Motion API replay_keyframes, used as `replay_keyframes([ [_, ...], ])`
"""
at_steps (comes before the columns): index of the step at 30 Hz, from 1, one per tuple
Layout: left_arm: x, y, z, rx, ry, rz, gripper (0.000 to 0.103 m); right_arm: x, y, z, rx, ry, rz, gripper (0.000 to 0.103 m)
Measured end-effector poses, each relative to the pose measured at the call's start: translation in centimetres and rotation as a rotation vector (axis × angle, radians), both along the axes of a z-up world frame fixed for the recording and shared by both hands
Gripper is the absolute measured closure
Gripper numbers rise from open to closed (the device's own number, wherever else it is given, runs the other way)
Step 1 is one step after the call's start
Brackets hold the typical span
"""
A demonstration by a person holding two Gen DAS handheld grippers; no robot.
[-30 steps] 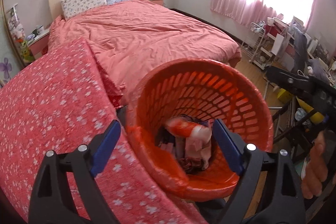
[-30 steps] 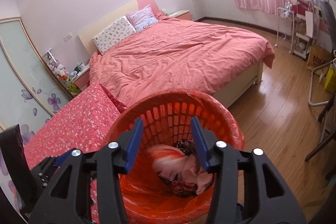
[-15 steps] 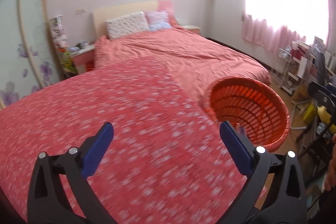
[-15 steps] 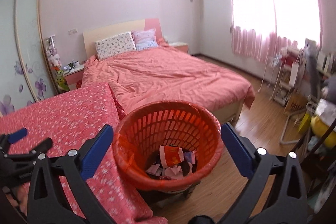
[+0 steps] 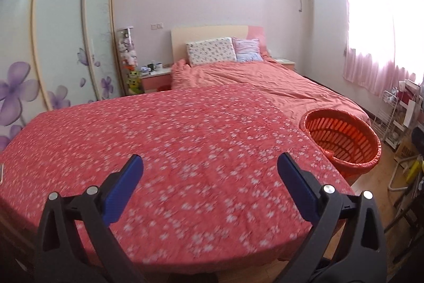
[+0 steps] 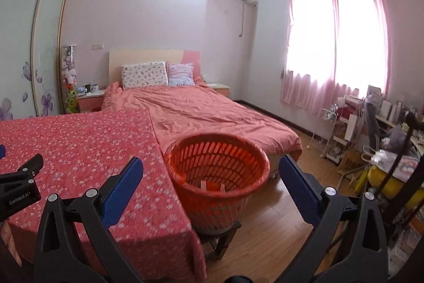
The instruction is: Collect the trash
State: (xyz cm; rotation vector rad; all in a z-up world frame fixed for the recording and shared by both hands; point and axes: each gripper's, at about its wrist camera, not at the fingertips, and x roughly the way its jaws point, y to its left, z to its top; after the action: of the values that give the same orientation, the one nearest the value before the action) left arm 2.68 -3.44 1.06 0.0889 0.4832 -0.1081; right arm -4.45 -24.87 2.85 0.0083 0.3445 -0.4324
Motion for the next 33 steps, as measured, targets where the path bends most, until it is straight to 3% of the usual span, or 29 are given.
replay_keyframes([
  [9,-2.7,1.5,0.1,-0.019,-0.002,0.022,0.004,0.0,-0.1,-0.3,0.135,0.104,-0.006,0.002],
  [14,-2.7,1.6,0.0,-0.038,0.044,0.020,0.004,-1.0,1.2,-0.8,0.126,0.118,-0.042,0.002],
  [33,-3.4,1.7,1.0,-0.070,0.051,0.028,0.004,-1.1,1.5,-1.0,0.175,0.171,-0.051,0.002],
])
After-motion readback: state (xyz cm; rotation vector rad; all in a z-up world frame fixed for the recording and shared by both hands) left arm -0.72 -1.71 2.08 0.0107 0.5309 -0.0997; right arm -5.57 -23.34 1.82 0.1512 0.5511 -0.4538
